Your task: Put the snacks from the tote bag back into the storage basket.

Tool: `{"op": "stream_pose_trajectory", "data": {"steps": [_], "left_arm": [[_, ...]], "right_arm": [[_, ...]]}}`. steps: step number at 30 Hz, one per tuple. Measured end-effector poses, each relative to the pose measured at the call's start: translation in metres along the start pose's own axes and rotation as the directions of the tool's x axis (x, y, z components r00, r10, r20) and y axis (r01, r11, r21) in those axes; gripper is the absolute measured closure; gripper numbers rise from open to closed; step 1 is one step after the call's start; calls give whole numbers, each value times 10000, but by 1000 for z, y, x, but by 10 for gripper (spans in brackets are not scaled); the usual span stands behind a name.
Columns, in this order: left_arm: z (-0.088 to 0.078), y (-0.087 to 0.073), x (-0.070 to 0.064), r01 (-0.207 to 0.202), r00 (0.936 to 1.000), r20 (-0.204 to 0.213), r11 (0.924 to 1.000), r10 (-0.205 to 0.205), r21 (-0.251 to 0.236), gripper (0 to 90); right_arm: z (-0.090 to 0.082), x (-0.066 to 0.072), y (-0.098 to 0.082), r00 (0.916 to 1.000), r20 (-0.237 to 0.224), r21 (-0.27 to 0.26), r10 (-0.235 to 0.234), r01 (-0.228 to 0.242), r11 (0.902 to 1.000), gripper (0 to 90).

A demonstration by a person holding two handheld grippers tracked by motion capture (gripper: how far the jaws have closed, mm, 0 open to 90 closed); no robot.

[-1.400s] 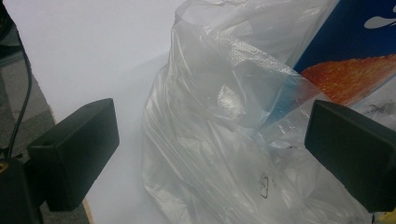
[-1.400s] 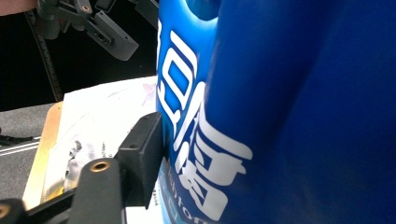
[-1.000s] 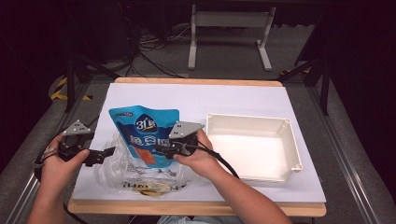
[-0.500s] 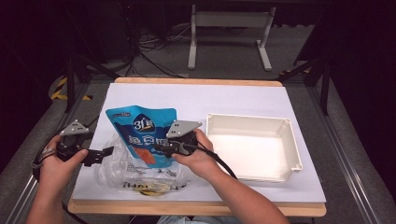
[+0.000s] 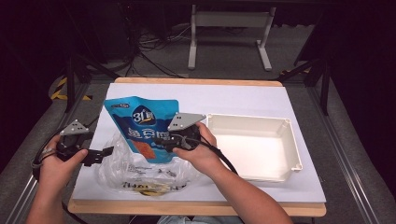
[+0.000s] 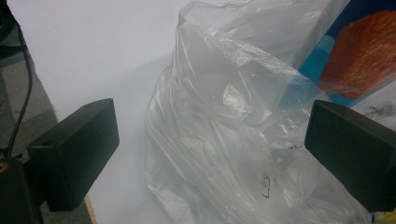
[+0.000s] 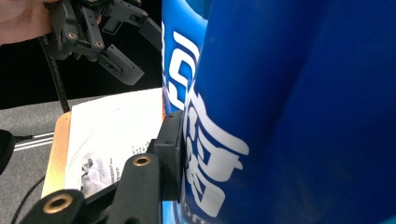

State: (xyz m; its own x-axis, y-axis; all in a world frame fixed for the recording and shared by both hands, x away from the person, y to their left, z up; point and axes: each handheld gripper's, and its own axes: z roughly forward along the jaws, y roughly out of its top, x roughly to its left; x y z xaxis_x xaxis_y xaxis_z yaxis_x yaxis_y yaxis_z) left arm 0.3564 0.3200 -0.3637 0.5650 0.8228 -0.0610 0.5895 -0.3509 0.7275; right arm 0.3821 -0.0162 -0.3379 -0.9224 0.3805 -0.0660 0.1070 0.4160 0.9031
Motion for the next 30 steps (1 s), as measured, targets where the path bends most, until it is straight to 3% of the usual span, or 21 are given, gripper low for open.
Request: {"op": "stream_pose_trajectory", "data": {"steps": [9, 17, 30], "left_arm": [[3, 2, 1, -53, 10000, 66, 10000, 52, 72, 39], [4, 1, 4, 193, 9996, 188, 9997, -195, 123, 43], [5, 1, 3, 189, 9996, 223, 9996, -194, 230, 45]], "right_arm": [[-14, -5, 15, 9998, 161, -133, -118, 121, 9998, 599], [-29, -11, 28, 9991, 347, -266, -230, 239, 9994, 597], [-49, -18, 31, 9984, 485, -202, -277, 287, 9994, 597]]}}
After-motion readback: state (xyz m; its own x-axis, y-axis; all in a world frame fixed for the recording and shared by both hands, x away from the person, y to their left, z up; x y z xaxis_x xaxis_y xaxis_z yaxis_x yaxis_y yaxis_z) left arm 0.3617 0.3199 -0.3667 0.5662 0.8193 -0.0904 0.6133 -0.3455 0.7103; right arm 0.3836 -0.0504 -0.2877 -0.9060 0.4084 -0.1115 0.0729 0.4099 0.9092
